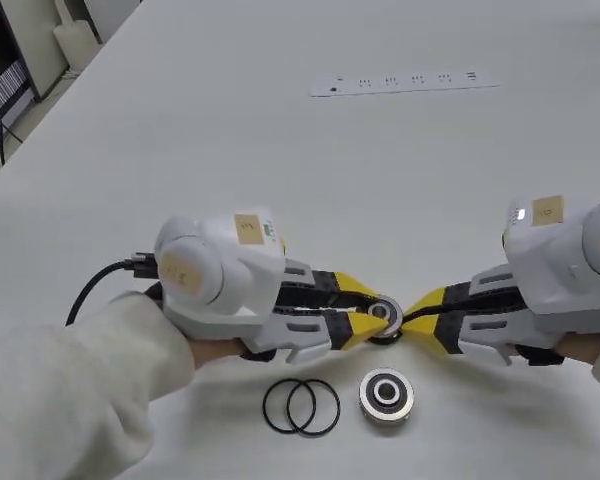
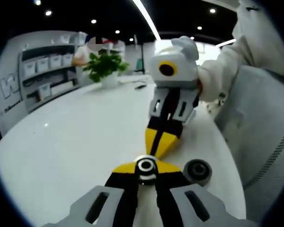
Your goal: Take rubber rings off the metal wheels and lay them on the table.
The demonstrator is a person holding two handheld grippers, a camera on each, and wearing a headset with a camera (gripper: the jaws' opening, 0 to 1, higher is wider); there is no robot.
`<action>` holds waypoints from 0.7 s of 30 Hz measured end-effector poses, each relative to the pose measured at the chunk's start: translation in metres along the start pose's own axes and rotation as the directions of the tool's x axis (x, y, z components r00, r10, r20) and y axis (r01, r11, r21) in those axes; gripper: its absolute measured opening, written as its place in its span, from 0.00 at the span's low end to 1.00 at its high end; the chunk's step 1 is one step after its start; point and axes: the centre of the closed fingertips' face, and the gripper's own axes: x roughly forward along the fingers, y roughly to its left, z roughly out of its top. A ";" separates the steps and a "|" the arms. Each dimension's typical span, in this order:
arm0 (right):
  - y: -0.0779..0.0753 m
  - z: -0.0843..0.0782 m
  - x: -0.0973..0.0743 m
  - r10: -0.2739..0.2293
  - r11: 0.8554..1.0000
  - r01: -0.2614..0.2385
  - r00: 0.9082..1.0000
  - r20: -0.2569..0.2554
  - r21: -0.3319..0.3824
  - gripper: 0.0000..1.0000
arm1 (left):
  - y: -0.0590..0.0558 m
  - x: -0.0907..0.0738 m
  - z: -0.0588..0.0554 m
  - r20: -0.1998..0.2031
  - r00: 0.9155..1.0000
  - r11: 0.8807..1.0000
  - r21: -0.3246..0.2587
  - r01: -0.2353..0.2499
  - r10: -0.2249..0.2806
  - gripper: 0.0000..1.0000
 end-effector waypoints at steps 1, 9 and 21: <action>0.001 0.000 0.000 -0.004 1.000 0.004 1.000 -0.004 -0.008 0.02 | 0.000 0.000 0.000 0.000 1.000 1.000 0.000 0.000 0.000 0.14; 0.000 -0.001 0.001 -0.011 0.997 0.015 0.998 -0.056 0.075 0.01 | 0.001 0.000 -0.001 0.000 1.000 1.000 0.001 0.000 0.000 0.14; -0.006 -0.003 -0.002 -0.021 0.971 0.029 0.999 -0.038 0.237 0.00 | -0.002 0.000 0.000 -0.001 1.000 1.000 0.017 0.009 -0.009 0.14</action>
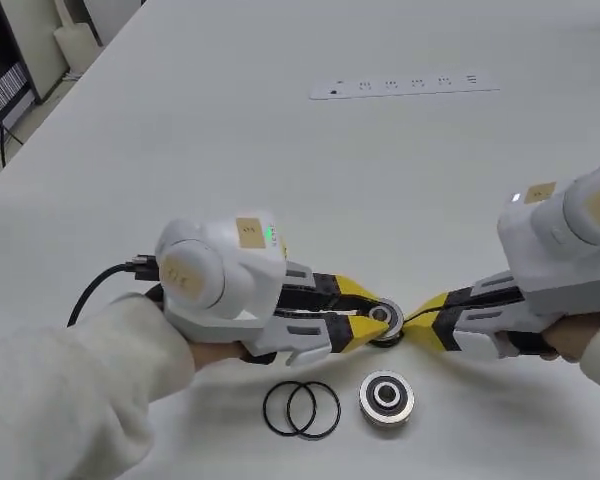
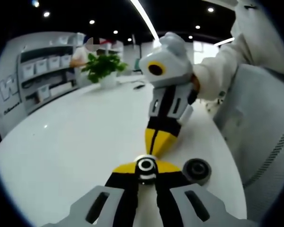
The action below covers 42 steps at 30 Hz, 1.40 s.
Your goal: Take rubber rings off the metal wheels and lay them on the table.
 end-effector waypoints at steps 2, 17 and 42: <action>-0.002 0.001 -0.003 0.000 0.999 -0.001 1.000 0.019 0.034 0.00 | 0.000 0.000 0.000 0.000 1.000 1.000 0.004 0.002 -0.002 0.14; -0.003 0.008 -0.010 0.049 0.967 -0.076 0.992 0.115 0.244 0.00 | -0.003 0.002 0.002 0.002 1.000 1.000 0.011 0.008 -0.008 0.13; 0.005 0.012 -0.012 0.082 0.958 -0.112 0.989 0.121 0.263 0.00 | -0.005 0.002 0.001 -0.011 0.999 0.999 0.016 0.031 -0.031 0.13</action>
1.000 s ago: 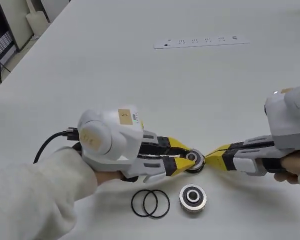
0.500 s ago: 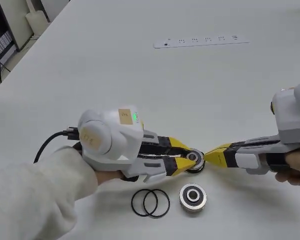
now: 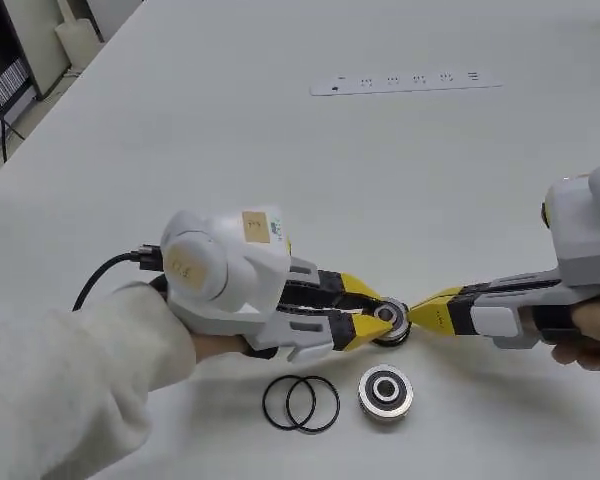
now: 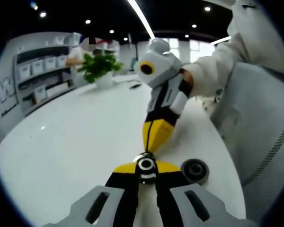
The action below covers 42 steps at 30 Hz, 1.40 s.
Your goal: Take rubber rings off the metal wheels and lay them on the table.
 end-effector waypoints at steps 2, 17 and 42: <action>0.001 0.000 0.000 0.001 1.000 -0.001 1.000 0.002 0.002 0.00 | -0.001 0.000 0.001 -0.003 1.000 1.000 0.003 0.001 -0.001 0.13; 0.003 0.002 0.001 0.002 1.000 -0.002 1.000 -0.003 -0.011 0.00 | -0.002 0.000 0.002 -0.011 1.000 1.000 0.010 0.006 -0.006 0.13; 0.010 0.012 0.003 0.019 0.999 -0.019 1.000 0.021 -0.028 0.00 | -0.001 0.000 0.001 -0.014 1.000 1.000 0.013 0.001 0.000 0.14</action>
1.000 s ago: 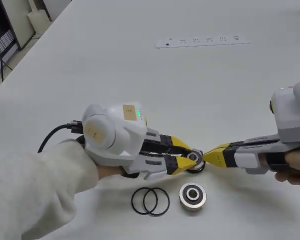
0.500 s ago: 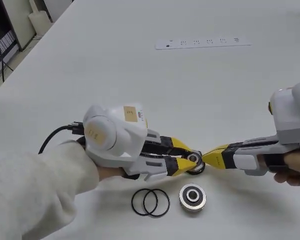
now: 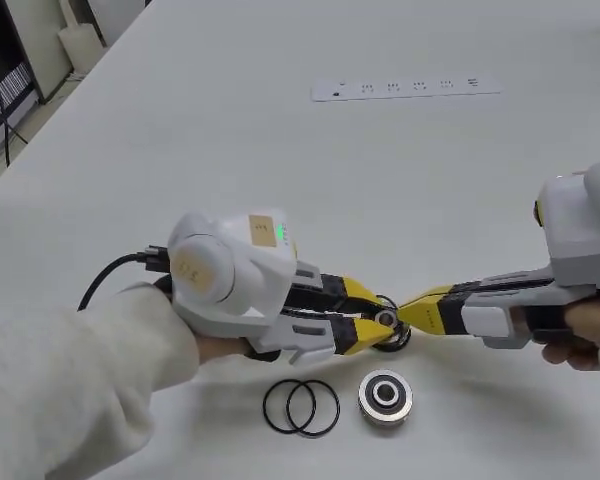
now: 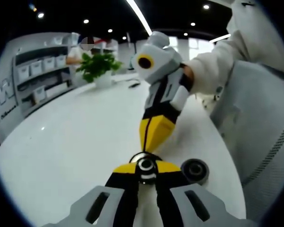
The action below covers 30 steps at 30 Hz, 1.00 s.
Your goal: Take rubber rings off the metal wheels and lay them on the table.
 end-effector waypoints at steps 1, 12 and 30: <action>-0.001 -0.001 0.000 -0.004 1.000 0.004 1.000 -0.003 0.000 0.00 | 0.000 0.000 0.000 -0.002 1.000 1.000 -0.001 -0.001 0.001 0.14; -0.004 -0.006 -0.002 -0.019 1.000 0.019 1.000 -0.014 -0.006 0.00 | 0.001 -0.001 -0.001 -0.036 0.999 1.000 0.011 0.000 0.001 0.14; -0.003 -0.003 -0.004 -0.023 1.000 0.022 1.000 -0.012 -0.013 0.00 | 0.002 -0.018 0.010 -0.027 1.000 1.000 0.008 -0.006 0.007 0.26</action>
